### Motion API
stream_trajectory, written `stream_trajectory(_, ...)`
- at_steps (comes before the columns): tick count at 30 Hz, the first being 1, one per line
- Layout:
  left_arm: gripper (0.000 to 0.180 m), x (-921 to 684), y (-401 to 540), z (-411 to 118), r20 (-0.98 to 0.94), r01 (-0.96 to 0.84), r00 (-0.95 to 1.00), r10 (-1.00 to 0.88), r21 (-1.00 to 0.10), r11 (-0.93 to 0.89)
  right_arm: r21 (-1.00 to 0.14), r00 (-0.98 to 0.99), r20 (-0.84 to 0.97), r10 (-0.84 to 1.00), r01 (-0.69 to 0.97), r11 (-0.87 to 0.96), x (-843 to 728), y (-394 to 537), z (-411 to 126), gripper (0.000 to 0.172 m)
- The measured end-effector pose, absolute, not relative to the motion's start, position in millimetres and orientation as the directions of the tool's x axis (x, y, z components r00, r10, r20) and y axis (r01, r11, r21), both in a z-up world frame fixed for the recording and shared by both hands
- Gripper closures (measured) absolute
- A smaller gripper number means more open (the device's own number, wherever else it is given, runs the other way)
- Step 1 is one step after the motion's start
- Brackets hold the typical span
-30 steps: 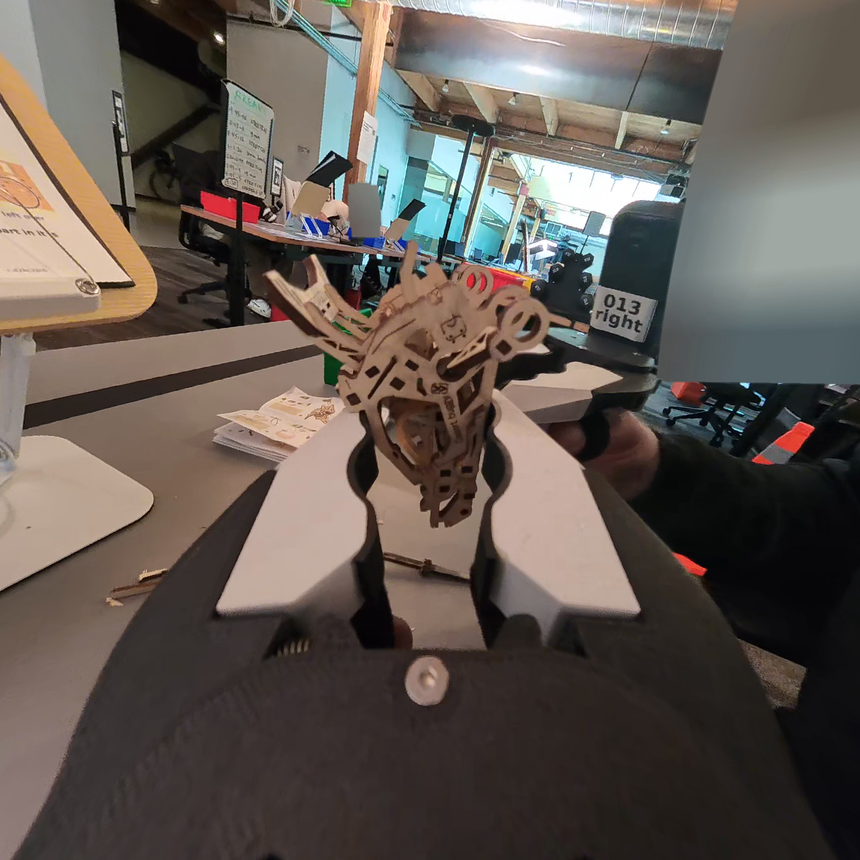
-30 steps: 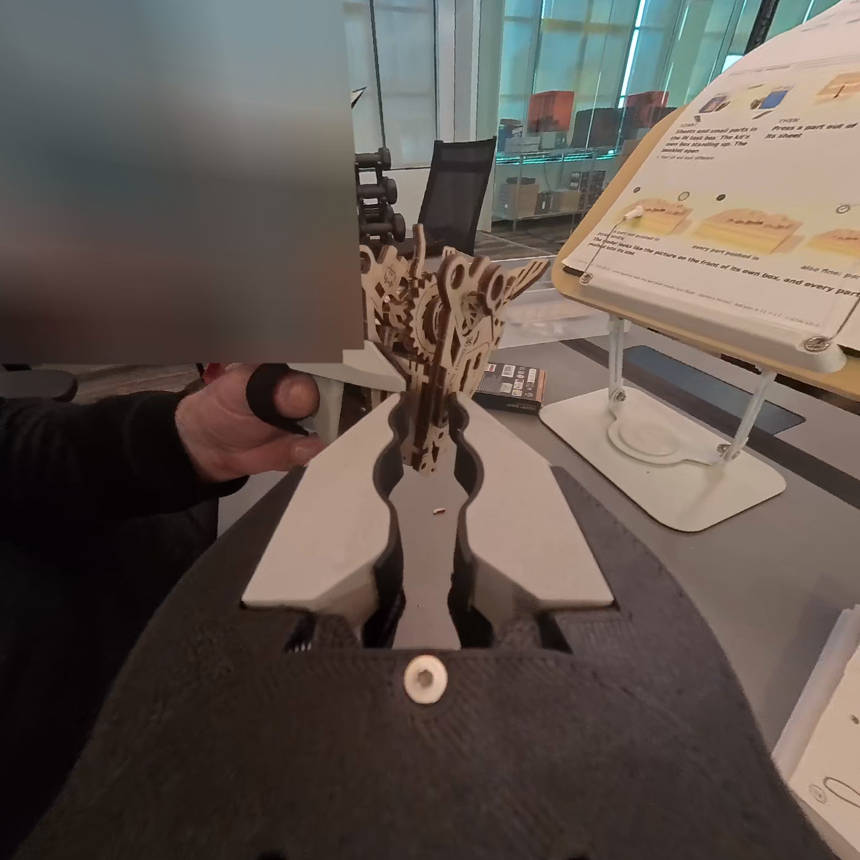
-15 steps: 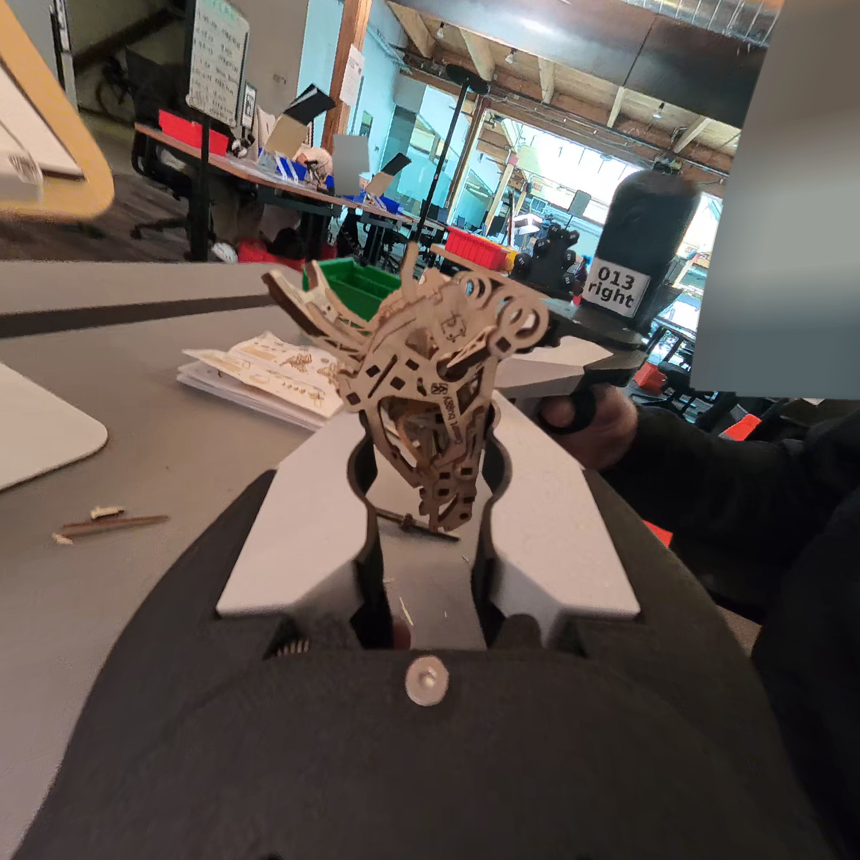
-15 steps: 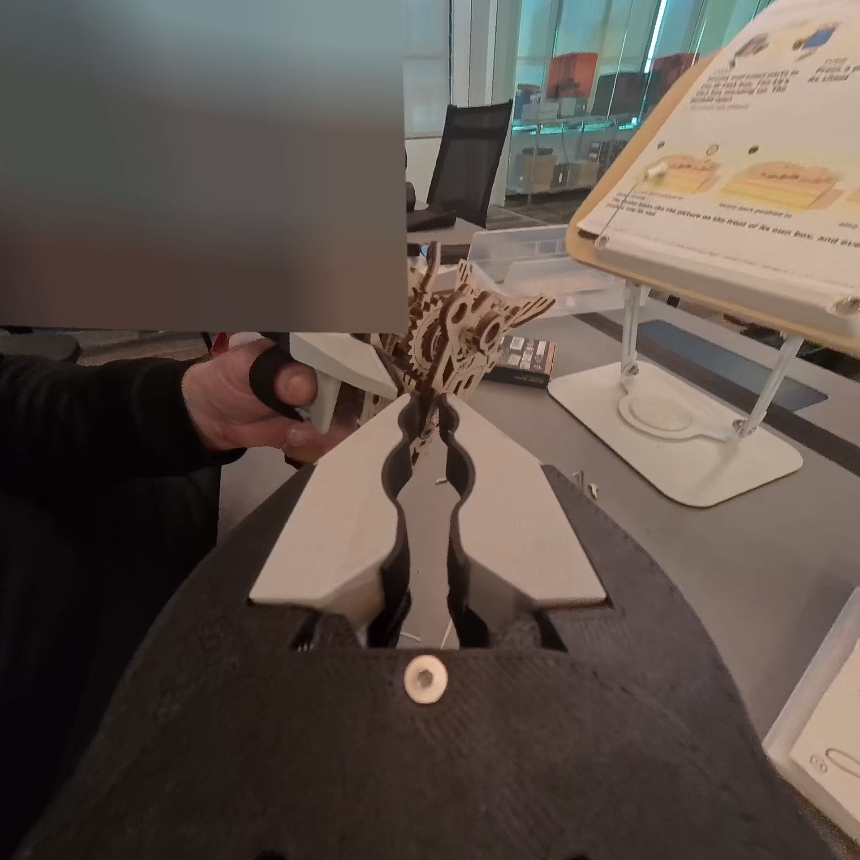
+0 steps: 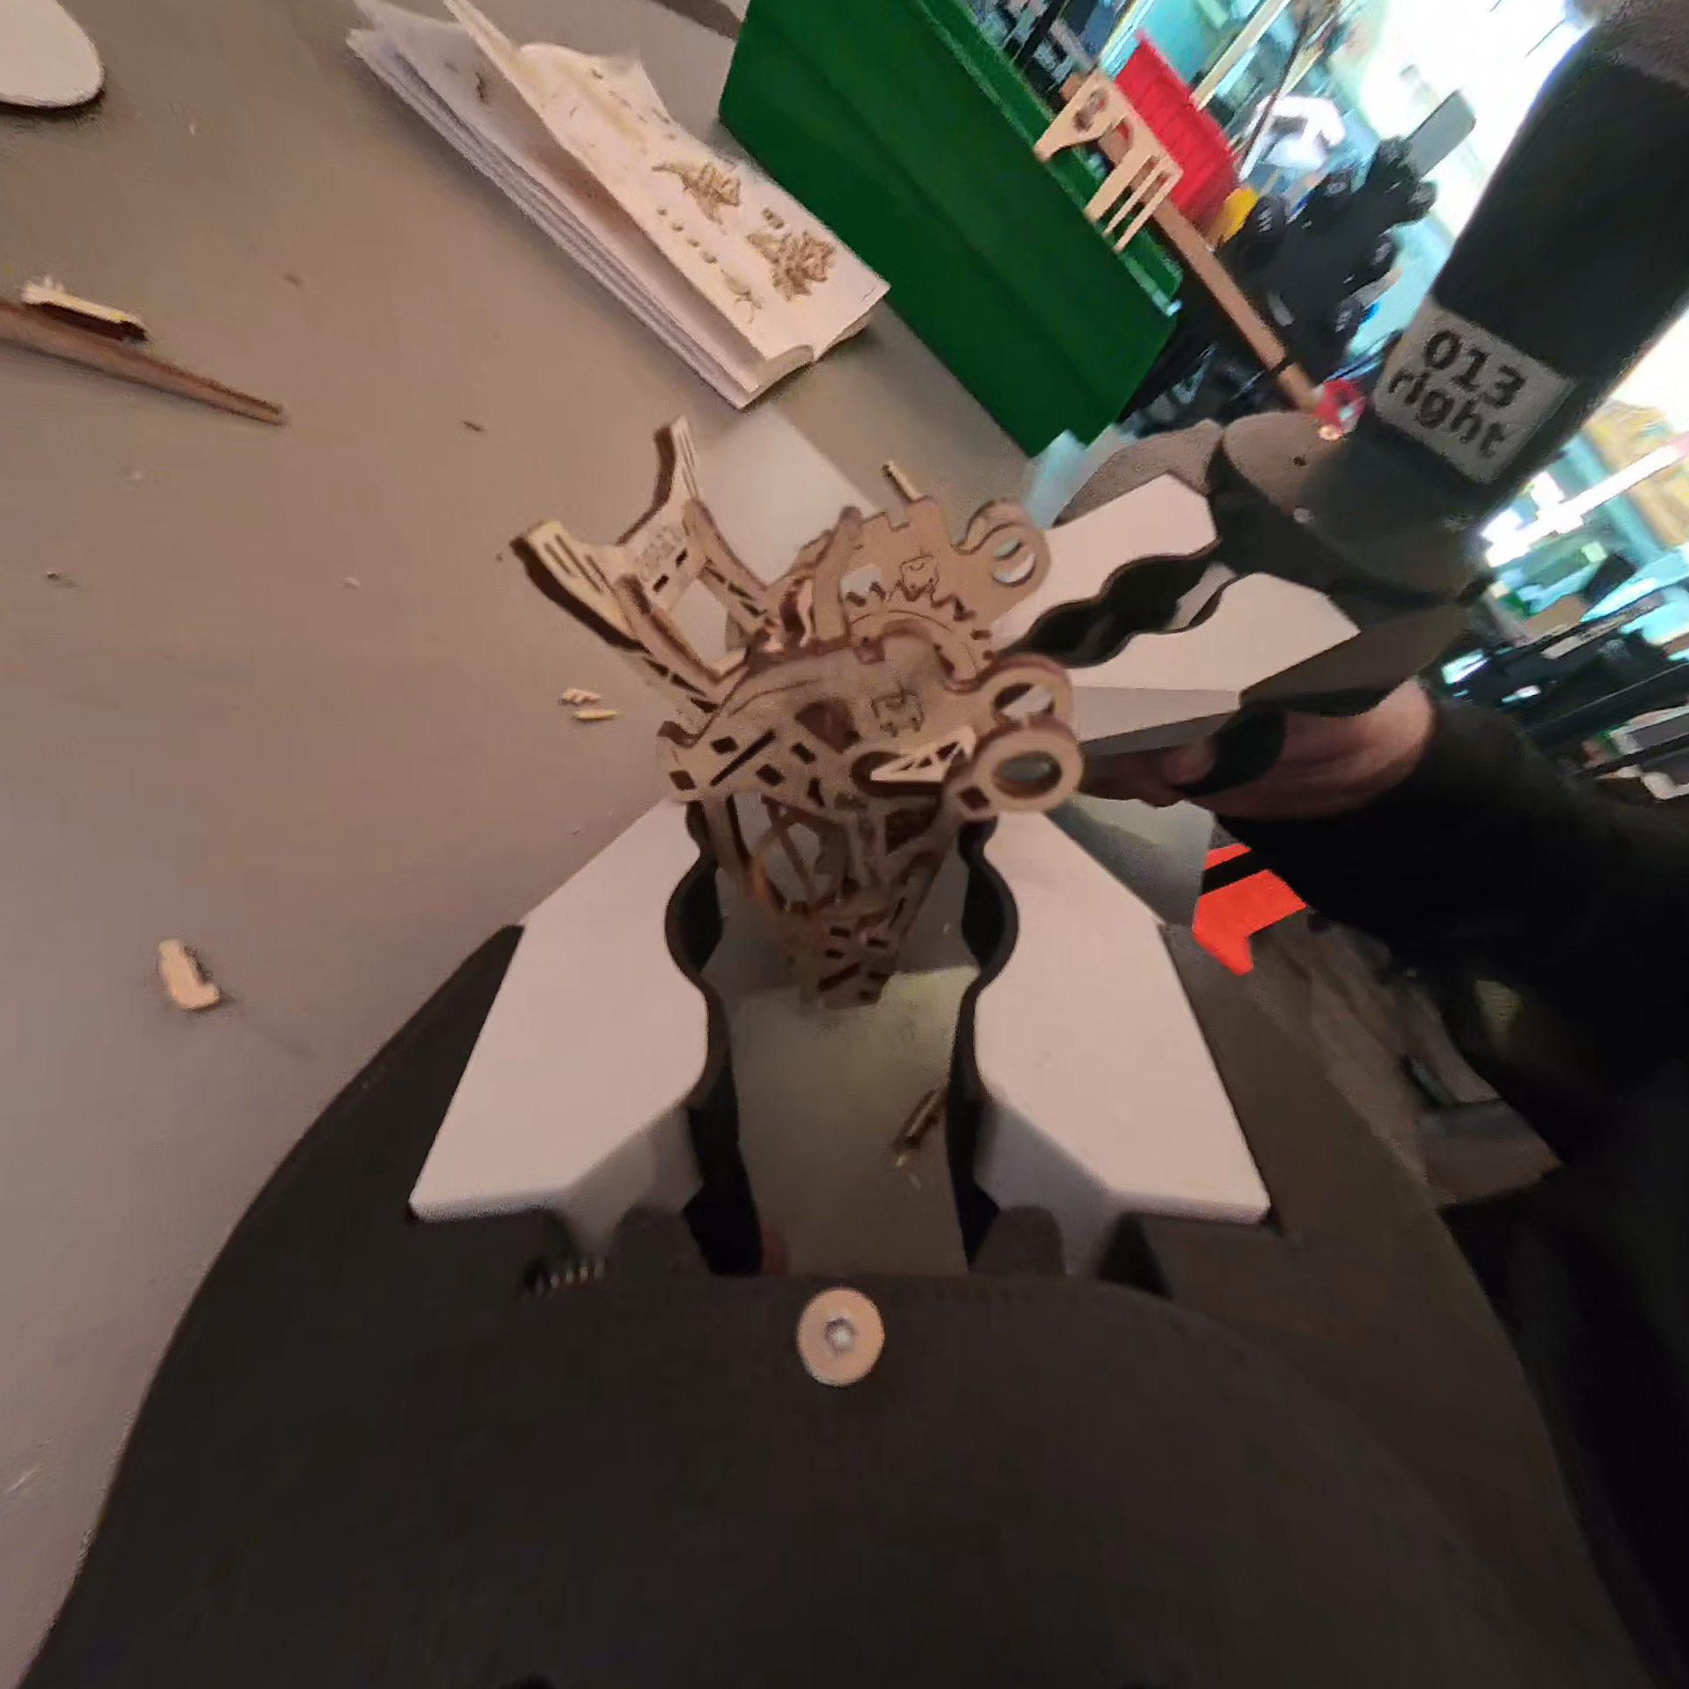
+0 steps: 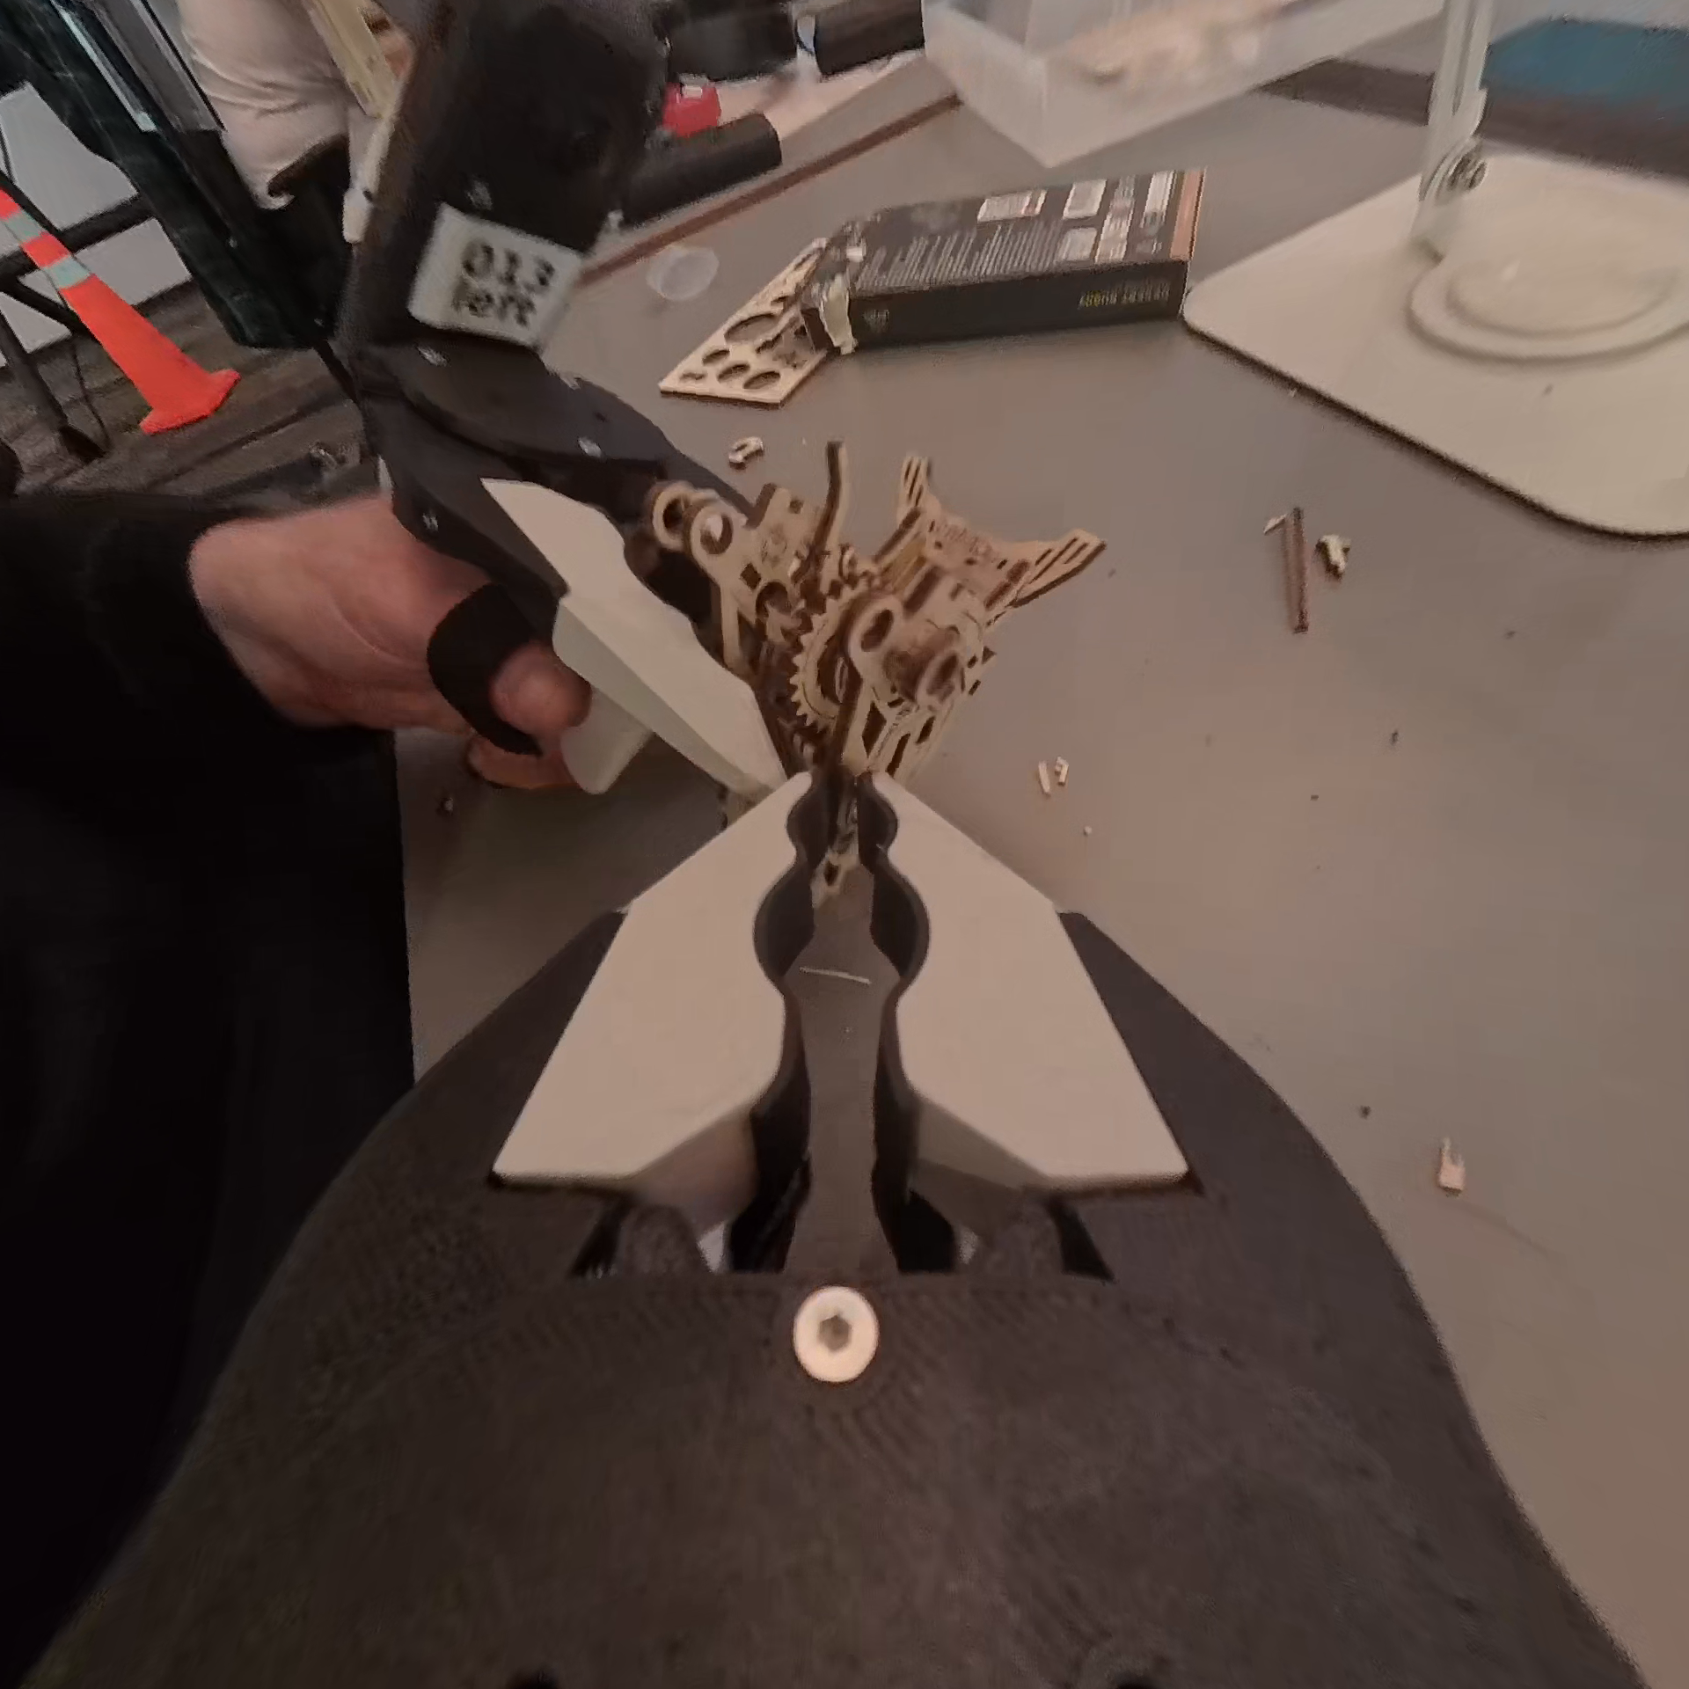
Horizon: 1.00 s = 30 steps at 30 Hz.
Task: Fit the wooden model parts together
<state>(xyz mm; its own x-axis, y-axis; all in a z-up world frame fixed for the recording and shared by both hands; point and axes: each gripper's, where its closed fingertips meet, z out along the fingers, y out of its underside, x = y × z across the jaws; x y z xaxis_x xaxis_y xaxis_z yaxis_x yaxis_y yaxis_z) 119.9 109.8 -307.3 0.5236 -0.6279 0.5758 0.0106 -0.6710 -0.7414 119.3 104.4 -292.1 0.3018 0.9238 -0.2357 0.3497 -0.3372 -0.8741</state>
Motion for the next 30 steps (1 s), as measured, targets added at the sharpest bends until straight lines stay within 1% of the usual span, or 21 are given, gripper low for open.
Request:
stream_trajectory(2,0.125,116,108,-316,0.542,-0.044,0.567,-0.621,-0.733,-0.679,-0.867,0.309,-0.250,0.918,0.351,-0.354,120,105,-297,0.169)
stream_trajectory(6,0.120,108,107,-322,0.500,-0.080,0.610,-0.614,-0.733,-0.676,-0.854,0.308,-0.270,0.912,0.360,-0.375,119,106,-304,0.169)
stream_trajectory(9,0.123,98,110,-319,0.483,-0.056,0.635,-0.603,-0.750,-0.659,-0.851,0.301,-0.283,0.910,0.359,-0.384,117,105,-307,0.170)
stream_trajectory(13,0.139,94,110,-322,0.459,-0.078,0.651,-0.604,-0.752,-0.655,-0.845,0.303,-0.286,0.909,0.367,-0.389,115,105,-310,0.169)
stream_trajectory(15,0.140,96,112,-323,0.449,-0.083,0.659,-0.603,-0.754,-0.651,-0.846,0.308,-0.290,0.906,0.361,-0.393,115,106,-309,0.169)
stream_trajectory(16,0.145,98,111,-322,0.452,-0.081,0.652,-0.608,-0.757,-0.649,-0.844,0.312,-0.296,0.903,0.358,-0.400,115,107,-310,0.169)
stream_trajectory(22,0.146,99,116,-322,0.449,-0.064,0.670,-0.591,-0.758,-0.649,-0.823,0.319,-0.330,0.888,0.364,-0.436,116,110,-313,0.169)
stream_trajectory(23,0.150,101,114,-322,0.447,-0.072,0.664,-0.599,-0.760,-0.646,-0.819,0.318,-0.331,0.888,0.370,-0.438,116,109,-314,0.170)
stream_trajectory(30,0.148,103,118,-323,0.437,-0.061,0.687,-0.580,-0.761,-0.646,-0.813,0.330,-0.345,0.879,0.363,-0.456,114,111,-315,0.169)
